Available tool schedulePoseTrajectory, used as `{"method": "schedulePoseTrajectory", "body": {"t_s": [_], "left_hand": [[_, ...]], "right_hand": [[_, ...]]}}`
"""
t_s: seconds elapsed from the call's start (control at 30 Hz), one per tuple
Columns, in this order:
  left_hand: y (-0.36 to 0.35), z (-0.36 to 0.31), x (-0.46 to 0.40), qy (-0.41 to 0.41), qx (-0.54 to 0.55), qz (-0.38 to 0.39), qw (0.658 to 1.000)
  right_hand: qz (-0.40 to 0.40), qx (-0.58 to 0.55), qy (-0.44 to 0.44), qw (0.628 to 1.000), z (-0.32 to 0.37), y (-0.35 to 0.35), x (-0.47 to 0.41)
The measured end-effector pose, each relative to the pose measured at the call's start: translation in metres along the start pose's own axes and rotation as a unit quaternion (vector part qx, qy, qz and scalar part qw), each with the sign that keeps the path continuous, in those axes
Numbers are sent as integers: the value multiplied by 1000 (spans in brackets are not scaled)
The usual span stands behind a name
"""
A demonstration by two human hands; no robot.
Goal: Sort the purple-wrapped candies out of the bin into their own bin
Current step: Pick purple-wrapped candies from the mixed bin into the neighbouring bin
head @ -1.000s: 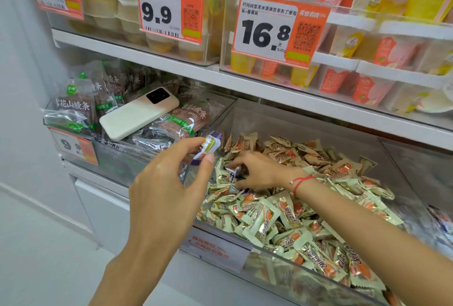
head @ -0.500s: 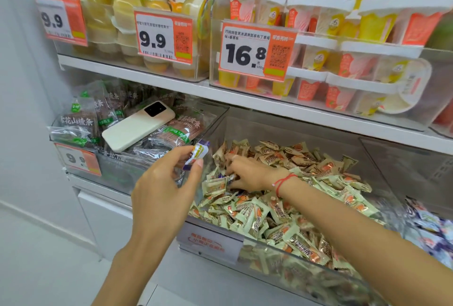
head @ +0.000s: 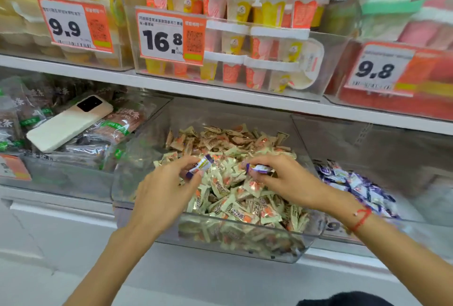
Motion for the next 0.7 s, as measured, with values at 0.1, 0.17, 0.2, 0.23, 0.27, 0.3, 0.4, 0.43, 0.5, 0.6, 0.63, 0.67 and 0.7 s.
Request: {"method": "schedulePoseTrajectory", "body": {"t_s": [0.1, 0.17, 0.2, 0.23, 0.27, 0.3, 0.4, 0.43, 0.5, 0.6, 0.63, 0.67, 0.7], "left_hand": [[-23, -40, -9, -54, 3, 36, 998], [-36, -80, -14, -109, 11, 36, 993], [-43, -101, -17, -136, 16, 33, 990], [-50, -121, -19, -157, 21, 29, 987], [-57, -140, -21, -176, 23, 24, 984], [-64, -159, -24, -195, 20, 18, 980], [-91, -213, -29, -255, -6, 22, 967], [-102, -227, -31, -271, -23, 36, 962], [-126, -241, -34, -285, -65, 85, 953], [-127, -234, -36, -282, -84, 102, 950], [-116, -226, -34, -283, -72, 84, 953], [-101, -213, -32, -283, -60, 61, 955], [-83, -197, -29, -281, -54, 34, 958]], "right_hand": [[-56, 16, -26, 998, -16, 22, 32], [-133, 25, -16, 991, -19, 48, 49], [-181, 33, -16, 983, -22, 64, 58], [-227, 43, -29, 973, -31, 81, 68], [-262, 53, -55, 962, -46, 95, 77], [-282, 64, -87, 953, -64, 107, 85], [-251, 81, -198, 944, -129, 123, 98], [-209, 73, -231, 947, -146, 121, 100], [-106, 48, -267, 956, -164, 109, 104], [-65, 45, -247, 966, -161, 98, 115], [-102, 54, -217, 969, -153, 101, 118], [-146, 63, -181, 971, -142, 105, 121], [-183, 65, -142, 971, -129, 107, 122]]}}
Point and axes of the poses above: each hand's wrist, its own x-axis away from the middle knuckle, its own y-axis out of the back of the hand, z = x × y, the point moved 9 cm from there along -x, towards the middle knuckle, and after that the axes turned 7 degrees about -x, right-handed, at the moved point
